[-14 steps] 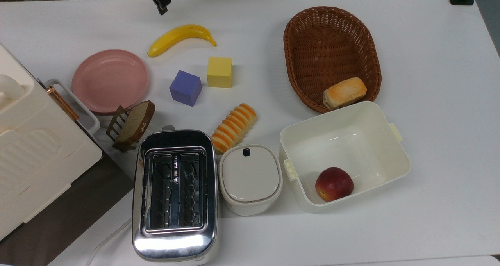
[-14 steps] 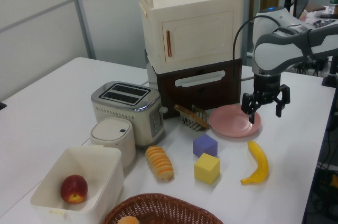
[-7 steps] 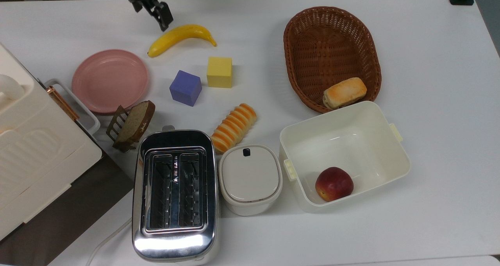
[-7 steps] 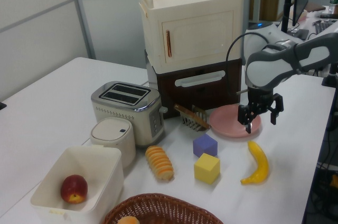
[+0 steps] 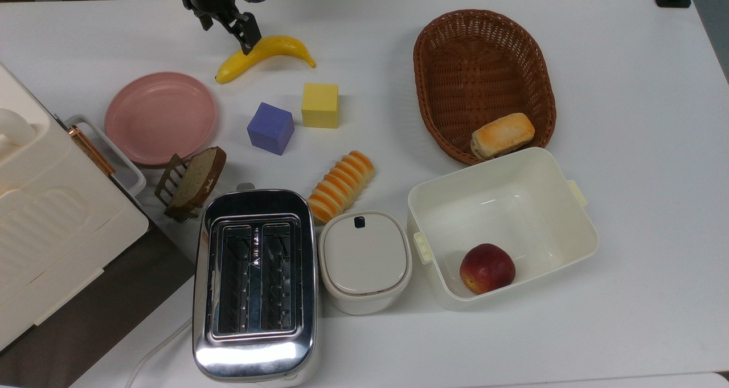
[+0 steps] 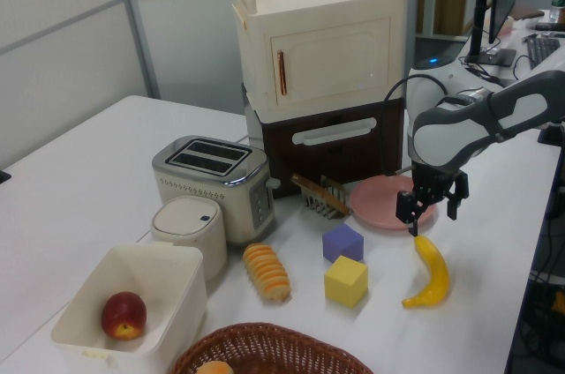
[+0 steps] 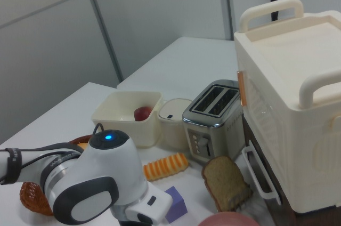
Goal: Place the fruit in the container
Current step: 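Lower the gripper down onto the middle of the banana, then close the gripper around the banana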
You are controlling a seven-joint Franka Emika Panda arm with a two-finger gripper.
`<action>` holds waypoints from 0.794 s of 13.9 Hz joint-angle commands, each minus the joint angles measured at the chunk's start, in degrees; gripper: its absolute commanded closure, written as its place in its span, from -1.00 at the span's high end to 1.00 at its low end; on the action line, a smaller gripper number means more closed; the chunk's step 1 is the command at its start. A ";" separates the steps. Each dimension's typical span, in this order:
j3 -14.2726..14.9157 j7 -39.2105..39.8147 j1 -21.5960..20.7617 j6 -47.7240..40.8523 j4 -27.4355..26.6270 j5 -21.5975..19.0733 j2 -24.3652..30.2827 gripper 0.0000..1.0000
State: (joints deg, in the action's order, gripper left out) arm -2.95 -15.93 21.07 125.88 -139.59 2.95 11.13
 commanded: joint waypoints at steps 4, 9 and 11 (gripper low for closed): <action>0.13 0.46 -2.26 1.74 -7.37 0.83 4.95 1.00; 0.13 0.63 -1.91 5.85 -8.77 0.92 3.20 1.00; 0.13 2.12 -1.73 6.66 -9.47 0.92 3.11 1.00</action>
State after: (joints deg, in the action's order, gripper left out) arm -3.00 -15.92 19.24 129.71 -146.62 2.97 13.37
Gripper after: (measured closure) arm 0.000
